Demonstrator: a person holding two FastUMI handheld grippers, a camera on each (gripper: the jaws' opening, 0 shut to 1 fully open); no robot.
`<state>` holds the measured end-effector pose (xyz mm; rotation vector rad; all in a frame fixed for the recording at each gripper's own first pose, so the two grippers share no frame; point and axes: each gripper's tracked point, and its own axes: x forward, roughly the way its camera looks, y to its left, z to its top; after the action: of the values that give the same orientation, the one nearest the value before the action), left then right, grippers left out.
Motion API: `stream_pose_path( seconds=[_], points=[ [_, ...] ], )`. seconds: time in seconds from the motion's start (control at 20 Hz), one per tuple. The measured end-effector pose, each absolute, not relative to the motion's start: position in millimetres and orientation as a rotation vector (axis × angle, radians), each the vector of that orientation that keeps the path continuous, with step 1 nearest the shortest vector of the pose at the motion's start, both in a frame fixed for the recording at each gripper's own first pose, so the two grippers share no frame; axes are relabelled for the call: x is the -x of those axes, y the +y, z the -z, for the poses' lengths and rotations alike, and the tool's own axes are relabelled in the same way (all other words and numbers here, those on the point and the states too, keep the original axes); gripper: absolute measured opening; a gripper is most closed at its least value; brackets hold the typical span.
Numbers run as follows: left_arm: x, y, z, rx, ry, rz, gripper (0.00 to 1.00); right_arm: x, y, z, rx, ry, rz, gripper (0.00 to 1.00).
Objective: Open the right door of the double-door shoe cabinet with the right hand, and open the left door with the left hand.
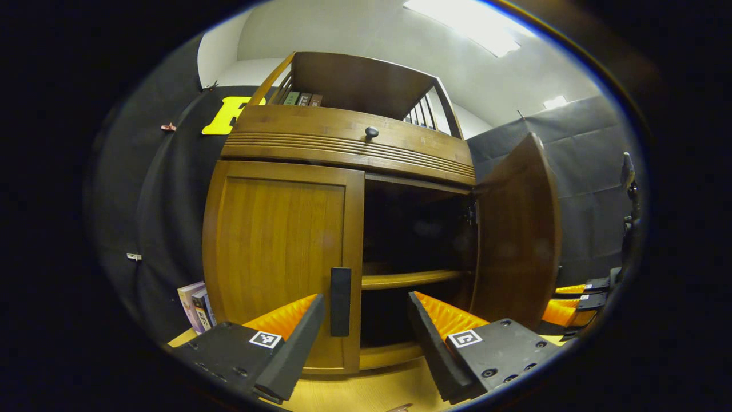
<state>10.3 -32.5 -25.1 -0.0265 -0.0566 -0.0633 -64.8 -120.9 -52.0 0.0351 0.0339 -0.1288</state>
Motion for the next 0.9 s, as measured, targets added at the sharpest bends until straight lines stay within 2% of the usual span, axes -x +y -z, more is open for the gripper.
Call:
stream_pose_path(
  seconds=[0.2,0.35,0.4,0.45,0.5,0.6,0.65,0.7,0.8,0.85,0.9],
  points=[
    [-28.2,-29.2,40.4,-0.005,-0.021,0.022,0.92,77.0,-148.8,48.2,-0.059,0.021,0.177,0.22],
    [-38.6,-33.4,51.0,0.013,0.010,0.026,0.89,86.6,-180.6,46.7,-0.037,0.016,0.233,0.19],
    [-42.0,-32.2,52.1,0.018,0.013,0.021,0.89,89.5,-189.8,45.3,-0.029,0.014,0.246,0.24],
    [-46.4,-29.5,53.5,0.017,0.011,0.011,0.89,92.2,-197.8,44.8,-0.028,0.013,0.247,0.12],
    [-50.6,-26.4,53.1,0.012,0.007,-0.002,0.90,94.1,-202.4,44.7,-0.048,0.017,0.238,0.16],
    [-59.6,-19.7,55.0,-0.006,0.004,-0.027,0.90,97.5,-214.3,46.8,-0.077,0.021,0.233,0.16],
    [-64.4,-17.7,58.0,-0.014,0.005,-0.030,0.89,98.7,-216.4,46.6,-0.086,0.021,0.225,0.20],
    [-68.6,-16.2,60.4,-0.019,0.012,-0.030,0.89,100.7,-219.2,47.7,-0.082,0.018,0.223,0.17],
    [-75.1,-8.8,65.6,-0.020,0.017,-0.043,0.89,105.2,-224.2,47.8,-0.056,0.013,0.232,0.17],
    [-78.2,-5.2,65.1,-0.012,0.009,-0.051,0.89,108.5,-227.6,47.3,-0.047,0.012,0.245,0.22],
    [-81.3,-3.9,64.7,-0.001,0.000,-0.053,0.89,112.2,-235.5,47.3,-0.033,0.009,0.271,0.17]
  ],
)
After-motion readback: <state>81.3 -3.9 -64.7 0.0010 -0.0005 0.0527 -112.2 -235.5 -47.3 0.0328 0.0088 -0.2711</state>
